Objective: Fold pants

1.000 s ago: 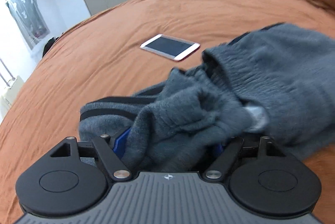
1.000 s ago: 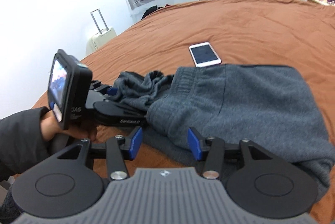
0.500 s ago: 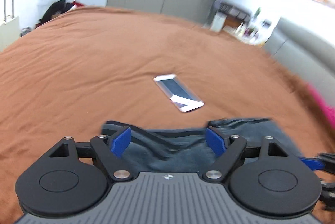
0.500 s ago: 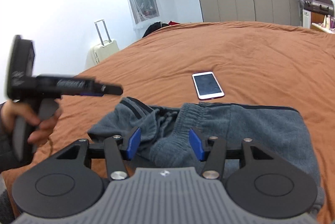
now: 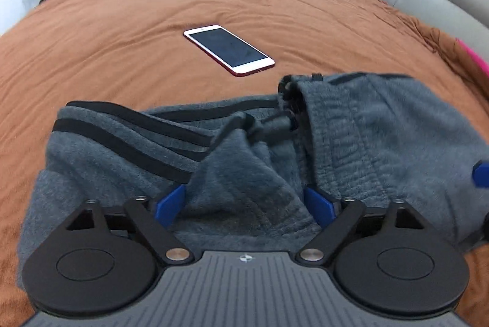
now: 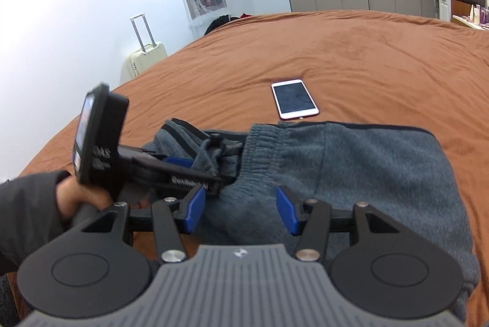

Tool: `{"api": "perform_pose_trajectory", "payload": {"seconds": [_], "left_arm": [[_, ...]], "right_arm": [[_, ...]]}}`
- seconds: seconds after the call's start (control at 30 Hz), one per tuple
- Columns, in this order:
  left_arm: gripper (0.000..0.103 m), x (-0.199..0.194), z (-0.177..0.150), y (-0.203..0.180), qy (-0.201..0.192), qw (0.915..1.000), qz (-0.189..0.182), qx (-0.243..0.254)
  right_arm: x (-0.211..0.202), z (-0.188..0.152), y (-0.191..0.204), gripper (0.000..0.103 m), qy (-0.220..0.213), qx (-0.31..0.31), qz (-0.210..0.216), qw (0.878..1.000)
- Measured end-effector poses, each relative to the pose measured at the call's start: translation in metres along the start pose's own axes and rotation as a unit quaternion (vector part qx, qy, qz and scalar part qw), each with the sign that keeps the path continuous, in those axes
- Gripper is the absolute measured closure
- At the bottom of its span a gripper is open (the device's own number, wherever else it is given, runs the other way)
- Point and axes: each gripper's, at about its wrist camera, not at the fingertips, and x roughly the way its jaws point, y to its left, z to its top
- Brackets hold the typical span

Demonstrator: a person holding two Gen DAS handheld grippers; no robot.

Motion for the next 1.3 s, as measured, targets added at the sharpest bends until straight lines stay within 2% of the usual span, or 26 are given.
{"api": "perform_pose_trajectory", "payload": {"seconds": [0.07, 0.13, 0.17, 0.3, 0.37, 0.5, 0.57, 0.67, 0.77, 0.9, 1.0, 1.07, 1.1, 1.13, 1.23, 1.3], "left_arm": [[0.002, -0.008, -0.001, -0.001, -0.01, 0.9999, 0.004, 0.001], [0.006, -0.02, 0.002, 0.003, -0.01, 0.9999, -0.004, -0.003], [0.006, -0.028, 0.004, 0.009, -0.009, 0.9998, -0.014, -0.008], [0.004, -0.058, 0.003, 0.05, -0.019, 0.998, -0.026, -0.055], [0.004, -0.073, -0.001, 0.078, -0.026, 0.9948, -0.035, -0.092], [0.004, -0.084, -0.008, 0.122, -0.029, 0.9874, -0.008, -0.155], [0.004, -0.086, -0.011, 0.14, -0.024, 0.982, -0.016, -0.186], [0.004, -0.081, -0.013, 0.155, -0.018, 0.9747, -0.031, -0.221], [0.005, -0.076, -0.011, 0.155, -0.016, 0.9707, -0.044, -0.236], [0.004, -0.079, 0.002, 0.128, -0.037, 0.9759, -0.096, -0.193], [0.005, -0.067, 0.015, 0.103, -0.031, 0.9702, -0.158, -0.181], [0.005, -0.054, 0.026, 0.084, -0.023, 0.9626, -0.202, -0.179], [0.005, -0.049, 0.031, 0.074, -0.021, 0.9596, -0.219, -0.175], [0.005, -0.044, 0.037, 0.062, -0.02, 0.9588, -0.232, -0.162], [0.004, -0.028, 0.05, 0.023, -0.002, 0.9678, -0.225, -0.113], [0.008, -0.01, 0.054, 0.004, 0.039, 0.9783, -0.182, -0.09]], "right_arm": [[0.0, -0.002, -0.003, 0.053, 0.001, 0.004, -0.005, 1.0], [-0.004, -0.003, -0.008, 0.039, 0.004, 0.015, -0.015, 1.0], [-0.007, -0.005, -0.011, 0.037, 0.004, 0.021, -0.025, 0.999], [-0.034, -0.017, -0.032, 0.036, -0.004, 0.043, -0.064, 0.997], [-0.051, -0.026, -0.053, 0.036, -0.009, 0.075, -0.088, 0.993], [-0.076, -0.045, -0.1, 0.036, -0.019, 0.154, -0.118, 0.981], [-0.081, -0.053, -0.119, 0.036, -0.019, 0.186, -0.13, 0.974], [-0.077, -0.06, -0.135, 0.035, -0.016, 0.222, -0.128, 0.966], [-0.066, -0.072, -0.155, 0.031, -0.024, 0.289, -0.108, 0.951], [-0.043, -0.08, -0.177, 0.029, -0.021, 0.357, -0.072, 0.931], [-0.028, -0.084, -0.188, 0.029, -0.03, 0.401, -0.024, 0.915], [-0.017, -0.08, -0.189, 0.03, -0.04, 0.414, 0.0, 0.909], [-0.013, -0.077, -0.187, 0.035, -0.041, 0.413, 0.003, 0.91], [-0.009, -0.073, -0.184, 0.048, -0.041, 0.406, 0.0, 0.913], [-0.003, -0.065, -0.178, 0.072, -0.041, 0.383, -0.01, 0.923], [-0.003, -0.066, -0.179, 0.075, -0.044, 0.391, -0.004, 0.919]]}}
